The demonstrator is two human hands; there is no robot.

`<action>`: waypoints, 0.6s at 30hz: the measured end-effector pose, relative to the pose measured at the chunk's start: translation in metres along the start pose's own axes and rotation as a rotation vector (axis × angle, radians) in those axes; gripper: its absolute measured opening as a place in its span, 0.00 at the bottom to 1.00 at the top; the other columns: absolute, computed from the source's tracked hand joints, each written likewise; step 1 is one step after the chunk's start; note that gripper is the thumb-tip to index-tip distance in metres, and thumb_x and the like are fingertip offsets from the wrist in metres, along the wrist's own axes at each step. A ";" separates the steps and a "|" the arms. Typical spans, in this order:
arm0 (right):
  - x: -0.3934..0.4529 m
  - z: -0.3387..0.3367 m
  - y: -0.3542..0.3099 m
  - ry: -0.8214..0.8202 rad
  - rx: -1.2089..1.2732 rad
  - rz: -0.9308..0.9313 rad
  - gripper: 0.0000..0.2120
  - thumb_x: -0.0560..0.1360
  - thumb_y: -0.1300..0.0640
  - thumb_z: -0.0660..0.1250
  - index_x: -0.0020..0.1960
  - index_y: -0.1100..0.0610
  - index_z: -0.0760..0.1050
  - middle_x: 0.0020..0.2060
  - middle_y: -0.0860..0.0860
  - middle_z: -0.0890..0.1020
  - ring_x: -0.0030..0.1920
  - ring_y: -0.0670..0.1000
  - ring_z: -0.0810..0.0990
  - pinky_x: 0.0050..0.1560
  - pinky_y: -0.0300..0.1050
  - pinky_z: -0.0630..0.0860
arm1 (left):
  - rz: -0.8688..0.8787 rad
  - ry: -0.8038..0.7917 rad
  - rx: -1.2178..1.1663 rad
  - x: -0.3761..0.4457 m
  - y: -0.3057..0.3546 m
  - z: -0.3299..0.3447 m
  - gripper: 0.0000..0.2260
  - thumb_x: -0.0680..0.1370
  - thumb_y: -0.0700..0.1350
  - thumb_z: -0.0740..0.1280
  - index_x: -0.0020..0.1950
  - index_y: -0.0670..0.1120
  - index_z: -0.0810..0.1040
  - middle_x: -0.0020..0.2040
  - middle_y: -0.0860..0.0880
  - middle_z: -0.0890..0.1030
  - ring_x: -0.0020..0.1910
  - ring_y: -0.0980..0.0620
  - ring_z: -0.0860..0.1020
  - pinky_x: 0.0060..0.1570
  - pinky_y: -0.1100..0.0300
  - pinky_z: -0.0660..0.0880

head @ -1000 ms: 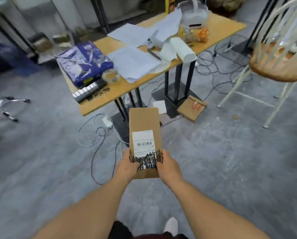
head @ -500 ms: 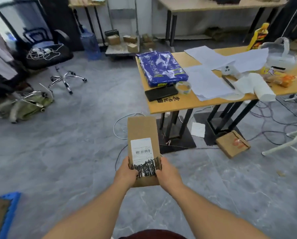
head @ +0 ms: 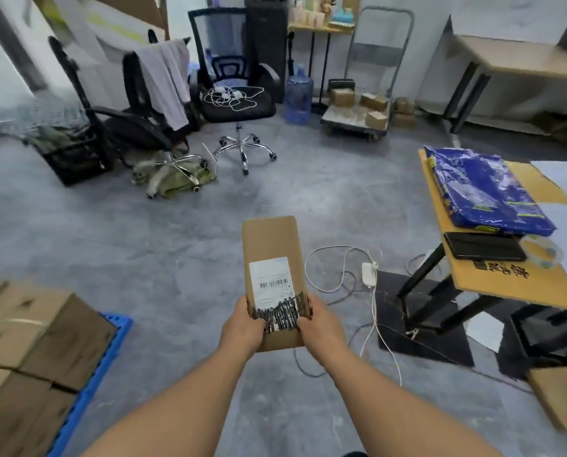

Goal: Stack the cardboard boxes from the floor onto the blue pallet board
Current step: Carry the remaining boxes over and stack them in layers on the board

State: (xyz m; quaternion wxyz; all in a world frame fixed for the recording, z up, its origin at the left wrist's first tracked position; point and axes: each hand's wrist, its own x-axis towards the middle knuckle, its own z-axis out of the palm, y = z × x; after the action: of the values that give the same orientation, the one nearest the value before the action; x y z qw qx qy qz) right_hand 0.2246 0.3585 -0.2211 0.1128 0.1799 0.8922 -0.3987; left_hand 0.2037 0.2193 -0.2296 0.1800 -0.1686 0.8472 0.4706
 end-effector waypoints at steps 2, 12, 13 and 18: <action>0.015 0.021 -0.028 -0.025 -0.005 -0.025 0.20 0.70 0.63 0.58 0.59 0.50 0.71 0.53 0.53 0.80 0.54 0.57 0.77 0.48 0.46 0.72 | -0.025 0.049 -0.007 0.019 -0.007 -0.025 0.21 0.74 0.38 0.61 0.65 0.52 0.68 0.58 0.48 0.79 0.52 0.46 0.75 0.44 0.58 0.69; 0.134 0.089 -0.136 -0.176 -0.078 -0.162 0.23 0.70 0.64 0.56 0.62 0.48 0.69 0.52 0.54 0.79 0.53 0.57 0.77 0.51 0.48 0.74 | -0.146 0.234 -0.120 0.139 -0.011 -0.105 0.19 0.75 0.39 0.61 0.65 0.51 0.68 0.59 0.48 0.78 0.50 0.47 0.74 0.46 0.59 0.70; 0.150 0.095 -0.147 -0.192 -0.077 -0.178 0.23 0.70 0.64 0.56 0.62 0.48 0.69 0.52 0.54 0.79 0.52 0.57 0.76 0.49 0.48 0.73 | -0.157 0.251 -0.133 0.156 -0.009 -0.112 0.20 0.75 0.39 0.61 0.66 0.51 0.68 0.59 0.48 0.78 0.51 0.47 0.74 0.48 0.58 0.70; 0.240 0.118 -0.210 -0.270 -0.100 -0.225 0.23 0.71 0.63 0.57 0.63 0.48 0.69 0.54 0.53 0.78 0.54 0.56 0.76 0.49 0.46 0.72 | -0.222 0.329 -0.148 0.242 0.018 -0.155 0.20 0.75 0.39 0.61 0.66 0.52 0.68 0.60 0.48 0.78 0.54 0.45 0.75 0.49 0.57 0.72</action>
State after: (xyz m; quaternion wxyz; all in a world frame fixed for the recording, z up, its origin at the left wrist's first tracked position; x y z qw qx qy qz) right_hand -0.0734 0.1959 -0.2408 0.1949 0.0181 0.9022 -0.3844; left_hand -0.0398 0.0675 -0.2520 0.0772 -0.3484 0.8045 0.4748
